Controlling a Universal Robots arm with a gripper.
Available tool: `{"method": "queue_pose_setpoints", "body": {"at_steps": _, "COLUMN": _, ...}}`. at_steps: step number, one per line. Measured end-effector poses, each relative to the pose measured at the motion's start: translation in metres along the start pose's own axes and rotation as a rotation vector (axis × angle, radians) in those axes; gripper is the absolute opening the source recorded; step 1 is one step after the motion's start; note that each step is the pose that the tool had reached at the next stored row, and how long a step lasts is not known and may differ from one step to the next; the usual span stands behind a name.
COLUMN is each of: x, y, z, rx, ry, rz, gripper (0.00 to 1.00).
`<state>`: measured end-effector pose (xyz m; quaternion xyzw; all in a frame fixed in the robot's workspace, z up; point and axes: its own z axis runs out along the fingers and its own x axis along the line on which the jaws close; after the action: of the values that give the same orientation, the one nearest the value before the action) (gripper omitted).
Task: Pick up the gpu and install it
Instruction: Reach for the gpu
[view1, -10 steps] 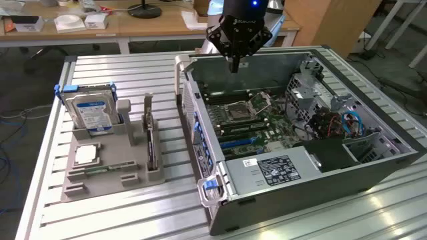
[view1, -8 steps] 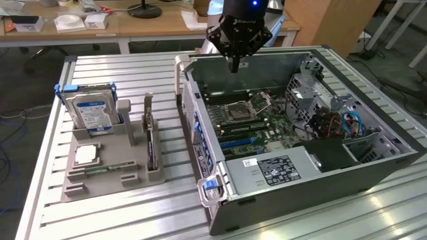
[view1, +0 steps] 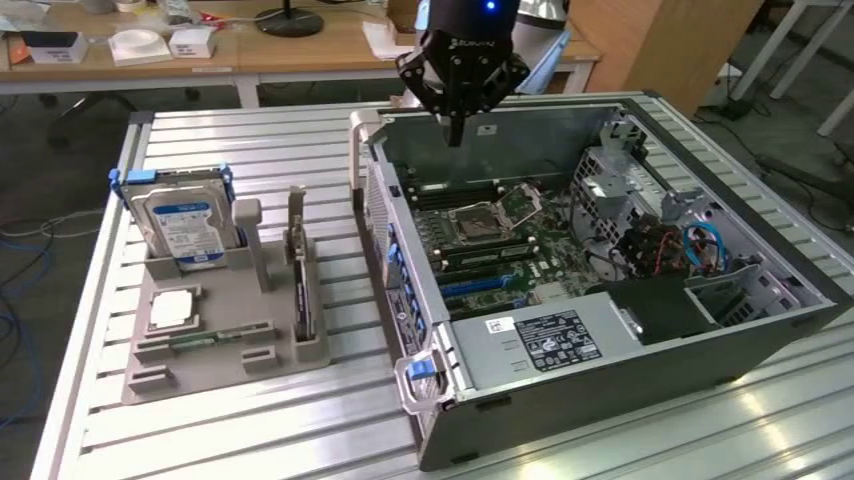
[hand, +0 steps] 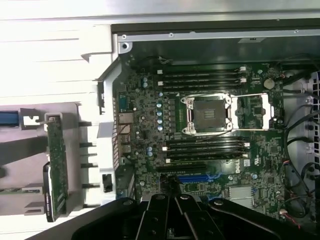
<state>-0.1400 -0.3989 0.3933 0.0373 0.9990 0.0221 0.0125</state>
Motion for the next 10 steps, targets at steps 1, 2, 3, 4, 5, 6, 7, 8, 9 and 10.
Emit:
{"method": "queue_pose_setpoints", "body": {"at_steps": 1, "x": 0.003, "y": -0.0002, "z": -0.0001, "rx": 0.0, "ry": 0.0001, "rz": 0.0, "gripper": 0.1}}
{"method": "queue_pose_setpoints", "body": {"at_steps": 2, "x": 0.007, "y": -0.0005, "z": -0.0002, "rx": -0.0001, "ry": 0.0, "rz": 0.0, "gripper": 0.1}}
{"method": "queue_pose_setpoints", "body": {"at_steps": 3, "x": 0.011, "y": -0.0008, "z": -0.0003, "rx": 0.0, "ry": 0.0, "rz": 0.0, "gripper": 0.1}}
{"method": "queue_pose_setpoints", "body": {"at_steps": 4, "x": 0.014, "y": -0.0011, "z": -0.0004, "rx": 0.0, "ry": 0.0, "rz": 0.0, "gripper": 0.1}}
{"method": "queue_pose_setpoints", "body": {"at_steps": 5, "x": 0.018, "y": -0.0014, "z": -0.0005, "rx": 0.0, "ry": 0.0, "rz": 0.0, "gripper": 0.1}}
{"method": "queue_pose_setpoints", "body": {"at_steps": 6, "x": 0.022, "y": -0.0017, "z": -0.0006, "rx": 0.0, "ry": 0.0001, "rz": 0.0, "gripper": 0.1}}
{"method": "queue_pose_setpoints", "body": {"at_steps": 7, "x": 0.026, "y": -0.0019, "z": -0.0007, "rx": 0.0, "ry": 0.0, "rz": 0.0, "gripper": 0.1}}
{"method": "queue_pose_setpoints", "body": {"at_steps": 8, "x": 0.031, "y": -0.0023, "z": -0.0008, "rx": 0.0, "ry": 0.0001, "rz": 0.0, "gripper": 0.1}}
{"method": "queue_pose_setpoints", "body": {"at_steps": 9, "x": 0.035, "y": -0.0027, "z": -0.0009, "rx": 0.0, "ry": 0.0, "rz": 0.0, "gripper": 0.1}}
{"method": "queue_pose_setpoints", "body": {"at_steps": 10, "x": 0.04, "y": -0.003, "z": -0.001, "rx": 0.0, "ry": 0.0, "rz": 0.0, "gripper": 0.1}}
